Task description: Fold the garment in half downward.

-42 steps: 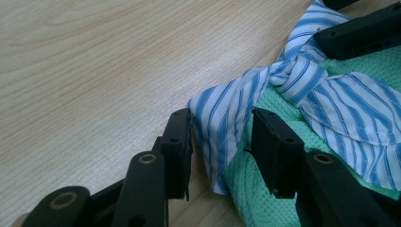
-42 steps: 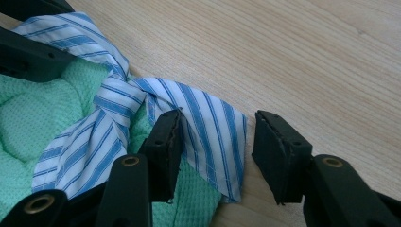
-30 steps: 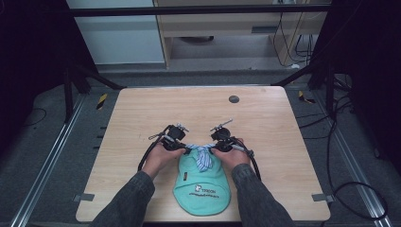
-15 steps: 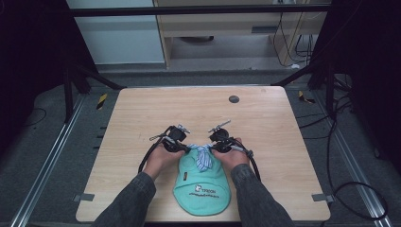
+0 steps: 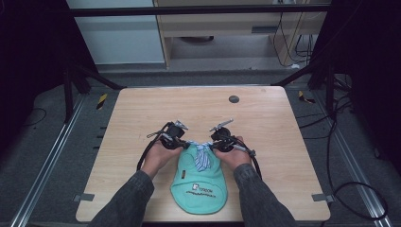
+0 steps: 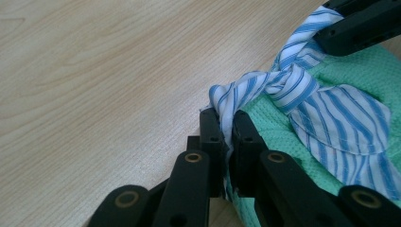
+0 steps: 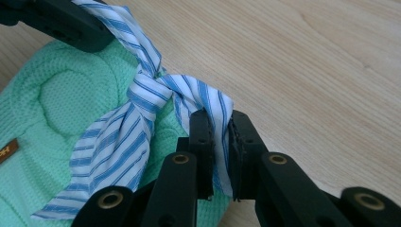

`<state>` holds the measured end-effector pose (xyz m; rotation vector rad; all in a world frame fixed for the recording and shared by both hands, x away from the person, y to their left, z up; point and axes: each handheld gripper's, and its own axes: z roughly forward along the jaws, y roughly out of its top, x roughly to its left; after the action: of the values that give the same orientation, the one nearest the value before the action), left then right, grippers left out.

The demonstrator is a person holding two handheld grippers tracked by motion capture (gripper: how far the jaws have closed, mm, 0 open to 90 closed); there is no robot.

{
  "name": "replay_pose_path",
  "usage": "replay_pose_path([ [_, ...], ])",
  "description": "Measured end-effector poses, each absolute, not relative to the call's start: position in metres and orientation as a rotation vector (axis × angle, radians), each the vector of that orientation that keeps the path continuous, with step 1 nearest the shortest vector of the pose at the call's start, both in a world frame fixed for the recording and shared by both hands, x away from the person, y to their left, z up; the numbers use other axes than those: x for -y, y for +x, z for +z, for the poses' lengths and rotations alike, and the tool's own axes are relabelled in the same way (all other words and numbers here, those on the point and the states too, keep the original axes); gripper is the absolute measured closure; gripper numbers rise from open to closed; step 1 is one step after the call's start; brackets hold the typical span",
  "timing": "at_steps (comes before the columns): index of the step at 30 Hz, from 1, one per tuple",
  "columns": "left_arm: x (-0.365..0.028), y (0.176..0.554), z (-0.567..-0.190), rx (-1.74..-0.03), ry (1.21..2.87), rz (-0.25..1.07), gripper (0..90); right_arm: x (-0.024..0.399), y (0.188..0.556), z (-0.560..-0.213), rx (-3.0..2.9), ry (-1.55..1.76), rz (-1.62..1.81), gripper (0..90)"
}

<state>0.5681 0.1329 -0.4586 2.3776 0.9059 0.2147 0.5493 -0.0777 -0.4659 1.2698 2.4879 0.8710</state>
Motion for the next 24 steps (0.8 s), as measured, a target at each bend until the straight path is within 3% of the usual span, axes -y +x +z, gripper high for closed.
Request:
replay_pose_path([
  [24,-0.14,0.566,-0.428,-0.824,2.358,0.258,85.4,0.08,0.546,-0.437,-2.467,1.141,0.91,82.4],
])
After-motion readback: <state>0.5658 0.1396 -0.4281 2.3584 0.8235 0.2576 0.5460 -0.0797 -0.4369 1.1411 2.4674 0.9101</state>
